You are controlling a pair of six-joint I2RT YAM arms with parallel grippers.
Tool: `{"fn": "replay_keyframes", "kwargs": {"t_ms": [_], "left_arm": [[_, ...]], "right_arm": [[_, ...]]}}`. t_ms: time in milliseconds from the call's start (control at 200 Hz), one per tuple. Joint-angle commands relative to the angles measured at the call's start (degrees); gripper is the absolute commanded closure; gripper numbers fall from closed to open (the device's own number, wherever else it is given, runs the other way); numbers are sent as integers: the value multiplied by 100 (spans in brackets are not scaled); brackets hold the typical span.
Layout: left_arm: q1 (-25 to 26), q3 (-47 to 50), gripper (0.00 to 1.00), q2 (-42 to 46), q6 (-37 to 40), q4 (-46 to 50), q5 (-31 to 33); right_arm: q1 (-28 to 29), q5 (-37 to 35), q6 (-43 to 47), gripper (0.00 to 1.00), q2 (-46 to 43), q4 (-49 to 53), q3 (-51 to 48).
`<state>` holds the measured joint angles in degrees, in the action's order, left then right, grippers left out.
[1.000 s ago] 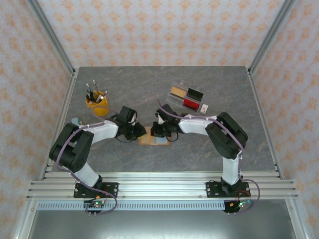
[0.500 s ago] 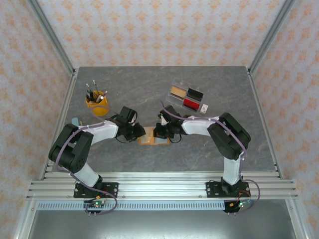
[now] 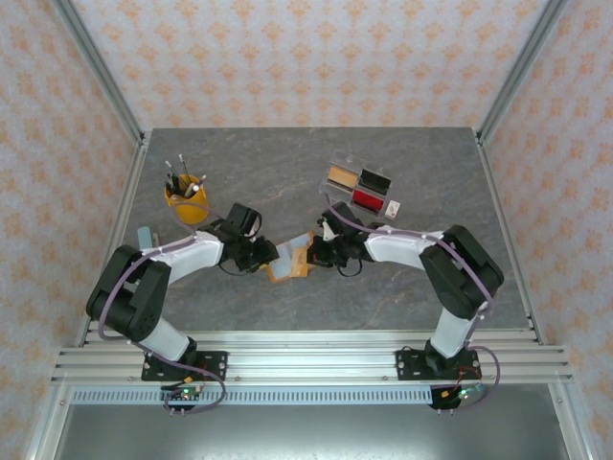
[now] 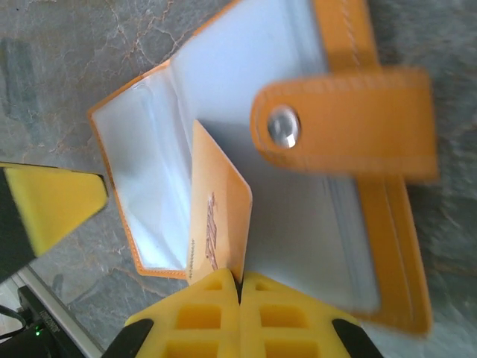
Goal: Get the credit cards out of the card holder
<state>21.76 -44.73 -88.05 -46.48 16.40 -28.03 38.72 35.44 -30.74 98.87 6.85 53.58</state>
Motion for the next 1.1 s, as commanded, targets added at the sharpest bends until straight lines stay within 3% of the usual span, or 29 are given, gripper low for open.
{"fn": "replay_keyframes", "kwargs": {"t_ms": [0, 260, 515, 656, 881, 1001, 1096], "left_arm": [[-14, -260, 59, 389, 78, 303, -30], [-40, -279, 24, 933, -20, -135, -488], [-40, -102, 1, 1117, -506, -1461, -1367], [-31, -147, 0, 1006, -775, -2343, -1941], [-31, -610, 0, 684, -674, -2580, -2327], [-31, -725, 10, 581, -898, -3046, -2444], [-31, -736, 23, 587, -1022, -3348, -2445]], "right_arm": [[-120, -23, 193, 100, -438, 264, -290], [-644, 445, 435, 100, -1237, -102, -491], [-1130, 1665, 523, 100, -1355, -848, -234], [-1284, 2351, 583, 100, -1149, -1014, 184], [-1435, 3074, 452, 100, -822, -1190, 776], [-1479, 3282, 424, 100, -715, -1196, 971], [-1573, 3368, 334, 100, -675, -1257, 1012]]}}
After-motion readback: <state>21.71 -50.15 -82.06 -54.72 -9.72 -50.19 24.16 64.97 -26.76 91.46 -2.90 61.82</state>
